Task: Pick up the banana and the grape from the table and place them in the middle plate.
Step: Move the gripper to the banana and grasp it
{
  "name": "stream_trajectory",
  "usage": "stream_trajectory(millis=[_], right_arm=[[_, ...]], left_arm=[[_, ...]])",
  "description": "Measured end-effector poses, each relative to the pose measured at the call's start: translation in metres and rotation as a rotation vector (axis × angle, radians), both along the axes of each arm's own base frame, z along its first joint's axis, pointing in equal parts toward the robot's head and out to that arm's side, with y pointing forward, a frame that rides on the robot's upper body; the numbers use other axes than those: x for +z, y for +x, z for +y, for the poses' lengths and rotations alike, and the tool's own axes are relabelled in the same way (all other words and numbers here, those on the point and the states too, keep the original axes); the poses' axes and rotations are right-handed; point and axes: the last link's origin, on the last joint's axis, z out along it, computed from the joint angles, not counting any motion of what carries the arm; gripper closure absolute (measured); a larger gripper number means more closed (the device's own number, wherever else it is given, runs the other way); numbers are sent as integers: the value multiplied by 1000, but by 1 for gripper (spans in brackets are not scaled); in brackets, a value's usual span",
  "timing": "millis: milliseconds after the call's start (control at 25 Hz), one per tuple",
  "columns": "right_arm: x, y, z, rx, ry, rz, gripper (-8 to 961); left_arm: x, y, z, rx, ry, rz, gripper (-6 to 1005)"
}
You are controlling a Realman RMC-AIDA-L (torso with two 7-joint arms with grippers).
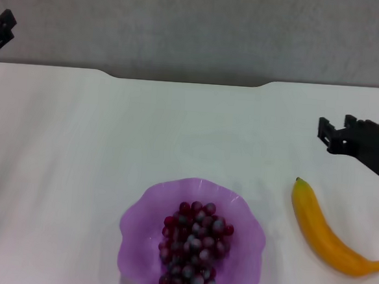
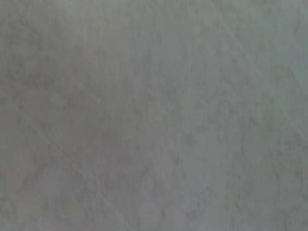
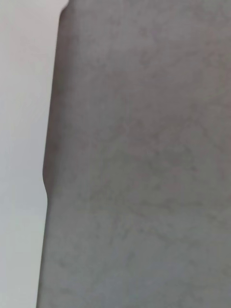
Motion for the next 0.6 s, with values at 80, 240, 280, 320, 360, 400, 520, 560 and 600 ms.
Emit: stream_trajectory(millis=[80, 240, 280, 320, 360, 400, 520, 560, 600], right_arm=[[-1, -1, 0, 8, -22, 5, 472], [0, 1, 1, -6, -68, 12, 483], [1, 3, 1, -18, -94, 16, 486], [1, 3, 1, -18, -94, 16, 485], [1, 3, 1, -26, -108, 20, 483], [1, 4, 1, -35, -122, 27, 482], [-1, 5, 2, -64, -175, 28, 478], [-3, 5, 2, -75, -194, 25, 477], [-5, 6, 2, -88, -217, 20, 475]], left_arm=[[0, 0, 0, 0, 1, 3, 181], [1, 0, 0, 0, 2, 10, 181], [1, -1, 0, 1, 2, 12, 181], [1, -1, 0, 3, 1, 13, 181], [1, -2, 0, 5, 0, 13, 181], [1, -2, 0, 7, 0, 14, 181], [2, -4, -1, 11, 2, 14, 181], [2, -3, -1, 11, 3, 14, 181], [2, -4, -1, 11, 3, 14, 181]])
